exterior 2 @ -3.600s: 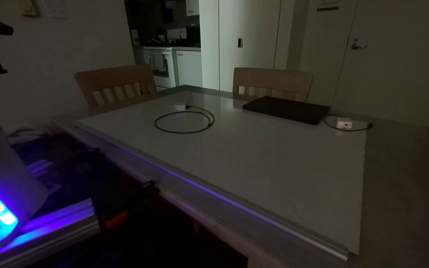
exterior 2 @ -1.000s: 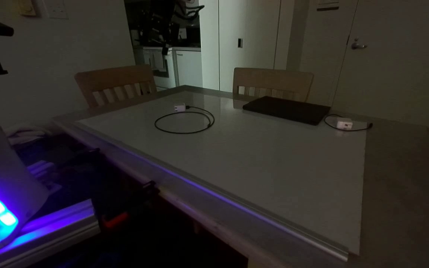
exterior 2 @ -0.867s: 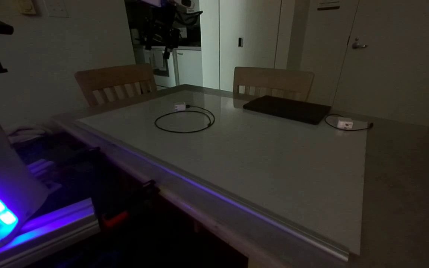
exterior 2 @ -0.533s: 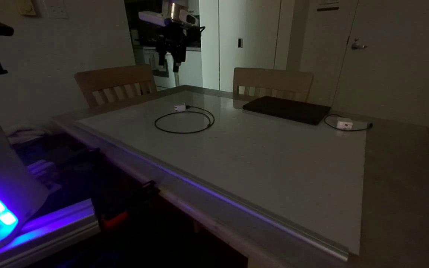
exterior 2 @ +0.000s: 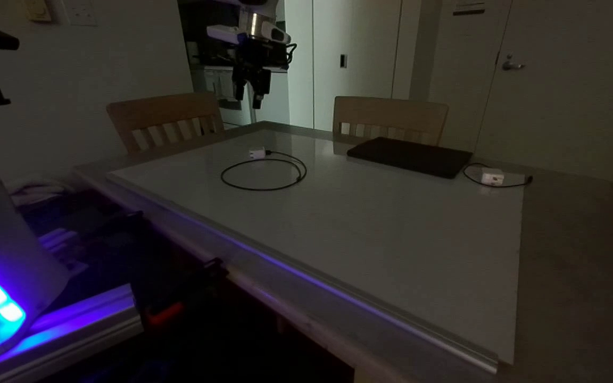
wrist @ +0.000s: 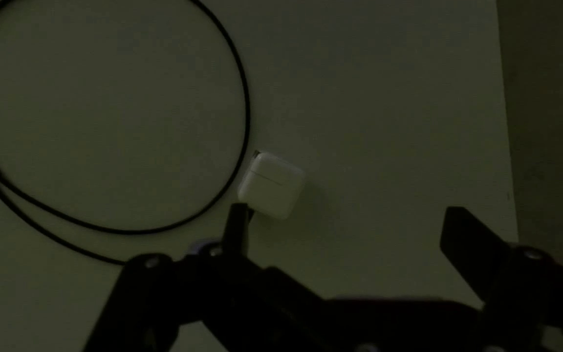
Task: Unwrap the cable
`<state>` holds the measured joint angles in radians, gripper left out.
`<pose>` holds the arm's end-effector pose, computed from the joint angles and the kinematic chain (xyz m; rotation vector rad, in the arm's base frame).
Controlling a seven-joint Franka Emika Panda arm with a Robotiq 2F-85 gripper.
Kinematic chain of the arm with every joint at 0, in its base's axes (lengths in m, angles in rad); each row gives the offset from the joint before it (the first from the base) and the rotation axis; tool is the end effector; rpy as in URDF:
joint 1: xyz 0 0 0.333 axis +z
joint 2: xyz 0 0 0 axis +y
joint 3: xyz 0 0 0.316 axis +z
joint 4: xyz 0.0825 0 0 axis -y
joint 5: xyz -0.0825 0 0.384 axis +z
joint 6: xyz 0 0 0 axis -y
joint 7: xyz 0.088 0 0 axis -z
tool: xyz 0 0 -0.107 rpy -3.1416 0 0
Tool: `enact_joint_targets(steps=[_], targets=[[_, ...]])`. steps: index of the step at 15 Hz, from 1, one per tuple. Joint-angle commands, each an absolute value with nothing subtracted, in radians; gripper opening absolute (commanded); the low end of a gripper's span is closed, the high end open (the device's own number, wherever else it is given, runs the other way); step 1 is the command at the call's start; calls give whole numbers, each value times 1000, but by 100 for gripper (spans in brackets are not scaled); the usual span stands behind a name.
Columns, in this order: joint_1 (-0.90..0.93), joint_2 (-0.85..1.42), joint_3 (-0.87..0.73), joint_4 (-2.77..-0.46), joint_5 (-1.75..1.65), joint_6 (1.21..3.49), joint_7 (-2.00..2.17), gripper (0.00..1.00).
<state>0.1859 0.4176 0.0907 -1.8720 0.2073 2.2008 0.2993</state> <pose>0.6008 0.1747 0.2850 -2.9593 0.2354 0.2107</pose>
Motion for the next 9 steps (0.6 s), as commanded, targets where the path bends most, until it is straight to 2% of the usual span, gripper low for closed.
enact_joint_targets(steps=[1, 9], targets=[[197, 422, 79, -1900, 198, 2265, 387, 100], [214, 413, 66, -1963, 172, 2348, 514, 100]])
